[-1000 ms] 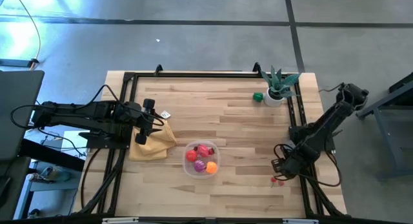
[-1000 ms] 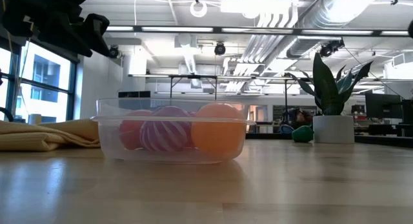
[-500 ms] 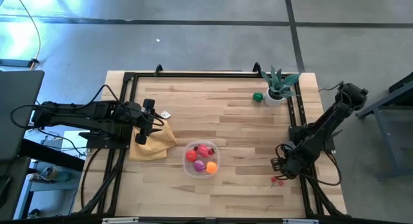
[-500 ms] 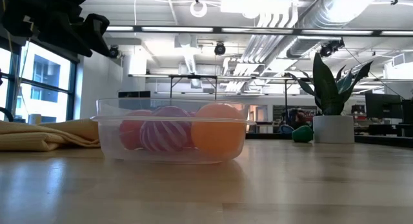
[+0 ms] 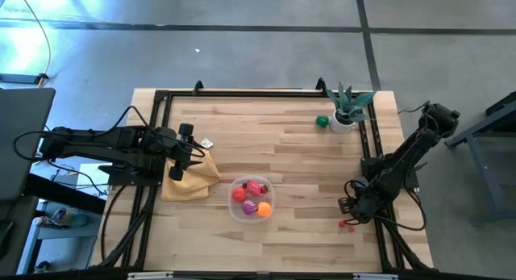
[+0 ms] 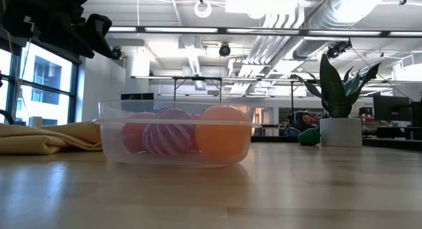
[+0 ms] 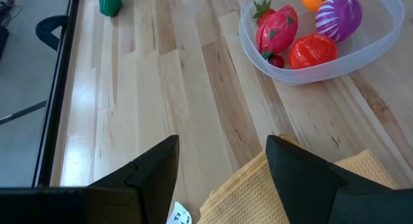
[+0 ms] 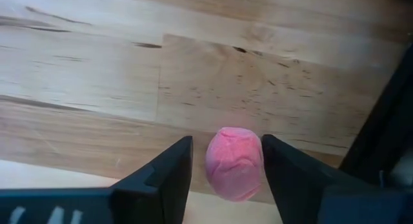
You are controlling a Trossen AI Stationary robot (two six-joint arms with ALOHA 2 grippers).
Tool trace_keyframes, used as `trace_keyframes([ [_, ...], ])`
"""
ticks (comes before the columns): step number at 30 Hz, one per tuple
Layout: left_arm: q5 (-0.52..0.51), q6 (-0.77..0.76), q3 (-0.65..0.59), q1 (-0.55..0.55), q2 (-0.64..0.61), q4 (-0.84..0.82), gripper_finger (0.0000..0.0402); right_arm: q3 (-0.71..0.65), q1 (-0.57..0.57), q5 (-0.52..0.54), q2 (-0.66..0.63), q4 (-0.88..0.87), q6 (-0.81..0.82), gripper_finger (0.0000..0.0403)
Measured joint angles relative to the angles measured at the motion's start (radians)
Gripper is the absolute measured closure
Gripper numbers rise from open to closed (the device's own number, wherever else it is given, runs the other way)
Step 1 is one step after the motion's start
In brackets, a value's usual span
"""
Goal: Pick and placing Produce into tupperware
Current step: Put the top pink peach into the transparent bin
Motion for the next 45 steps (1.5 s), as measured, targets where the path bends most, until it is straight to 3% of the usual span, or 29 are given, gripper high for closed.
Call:
trace_keyframes([
  [20,0.0,0.0,0.0,0.0,0.0,0.0,0.0181,-0.001,0.0,-0.004,0.001,-0.018,-0.001,0.028],
  [31,0.0,0.0,0.0,0.0,0.0,0.0,0.0181,0.009,0.0,-0.001,0.003,-0.025,-0.039,0.0285],
  [38,0.0,0.0,0.0,0.0,0.0,0.0,0.0181,0.104,-0.038,0.177,0.004,-0.031,-0.17,0.0286],
  [45,0.0,0.0,0.0,0.0,0.0,0.0,0.0181,0.257,-0.165,0.356,0.003,-0.038,-0.498,0.0286],
])
